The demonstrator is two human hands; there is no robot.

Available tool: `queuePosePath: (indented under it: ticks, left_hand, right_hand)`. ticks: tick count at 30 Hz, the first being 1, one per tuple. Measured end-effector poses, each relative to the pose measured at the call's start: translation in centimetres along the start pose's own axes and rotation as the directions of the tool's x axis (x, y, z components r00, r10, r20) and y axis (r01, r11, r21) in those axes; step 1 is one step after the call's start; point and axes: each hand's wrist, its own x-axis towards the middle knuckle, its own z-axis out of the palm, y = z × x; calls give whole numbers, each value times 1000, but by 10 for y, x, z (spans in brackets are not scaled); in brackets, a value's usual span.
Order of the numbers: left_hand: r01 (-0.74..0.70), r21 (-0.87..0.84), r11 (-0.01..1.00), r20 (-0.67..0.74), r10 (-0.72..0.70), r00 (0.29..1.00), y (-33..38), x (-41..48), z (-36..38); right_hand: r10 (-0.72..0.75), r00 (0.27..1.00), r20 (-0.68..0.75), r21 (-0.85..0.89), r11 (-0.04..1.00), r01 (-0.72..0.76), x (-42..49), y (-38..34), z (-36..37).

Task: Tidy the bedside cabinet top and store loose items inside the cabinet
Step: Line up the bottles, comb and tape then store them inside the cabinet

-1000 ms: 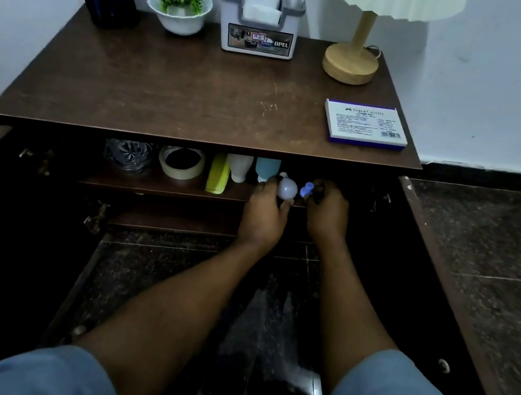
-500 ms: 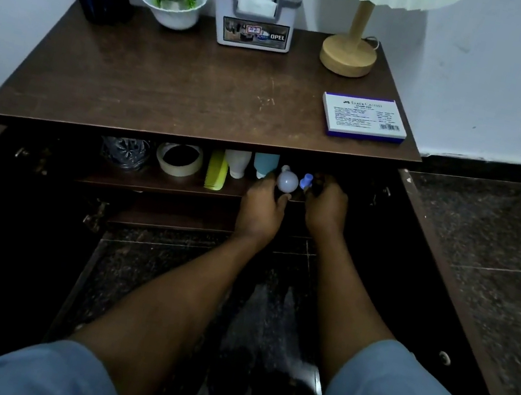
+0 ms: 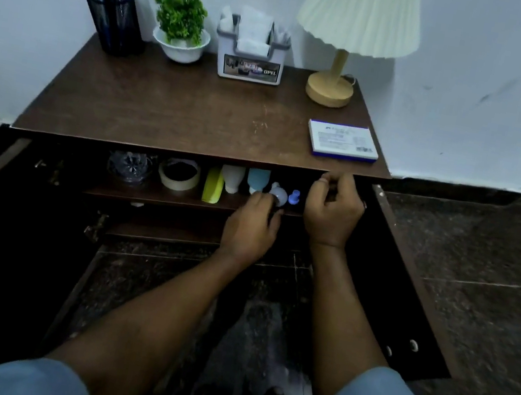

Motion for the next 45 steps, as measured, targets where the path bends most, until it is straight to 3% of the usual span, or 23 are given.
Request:
queuePosePath:
  ticks: [3,6,9,12,14,16,17,19,22,25,27,32,35,37,39,42,45]
  left_hand:
    - [-287,156,945,-69,300,951,21,7,-11]
    - [-385,182,905,-213,418,883,50,25,-22]
    - [-285,146,947,-265,315,911,82,51,-35]
    - [-24,60,998,-142,32,989,99,79,-43]
    - [106,79,991,-20,-105,994,99,93,-45]
    - [146,92,985,49,-151,987,95,101,-47]
    - [171,46,984,55,-173,983,92,104,-48]
    - [256,-213,943,33,-254,967,90,108,-56]
    - [322,-602,731,1,-402,916,89,106,-66]
    - [317,-769,555,7,-489,872,88,101,-74]
    - [310,-788,532,32,-467,884,86,96,-78]
    - [210,-527,824,87,-194,977,77,69,-78]
    - [-14,-343,939,-45,-1,999,75,61,-80]
    - [-142,-255,956,-166,101,981,76,68,-85]
    - [-245,-84,966,-190,226,955,73,80,-90]
    - [-183,216,959,28,181,983,59,88,-87]
    - [-148,494,857,144,87,986,42,76,-74]
  right_hand:
    - [-17,991,-132,37,999,22,34,-24,-12]
    - [2,998,-57,-88,996,-7,68,-35,-19]
    - [203,959,196,-349,929,-125,92,-34,-24]
    - [389,846,365,-482,856,-185,100,-27,-28]
    - [404,821,403,-487,854,-182,98,-22,-28]
    - [398,837,375,-471,860,-198,96,-18,-28]
    - [401,847,349,-426,873,-238,94,-17,-28]
    - [471,844,255,-195,880,-432,88,-19,-28]
    - [657,719,224,294,658,-693,73,-30,-28]
    - [684,663,304,509,472,-720,53,-40,-27]
    - [683,633,363,581,365,-727,33,-41,-28]
    - [732,511,450,541,232,-808,-36,-17,-36]
    - [820,410,398,583,119,-804,-59,5,-44]
    - [861,346,372,624,44,-780,-65,18,-46]
    - [893,302,334,618,34,-785,-68,30,-45]
    - [920,263,291,583,48,-811,-71,41,-41]
    - [915,265,303,565,52,-824,-70,48,-34]
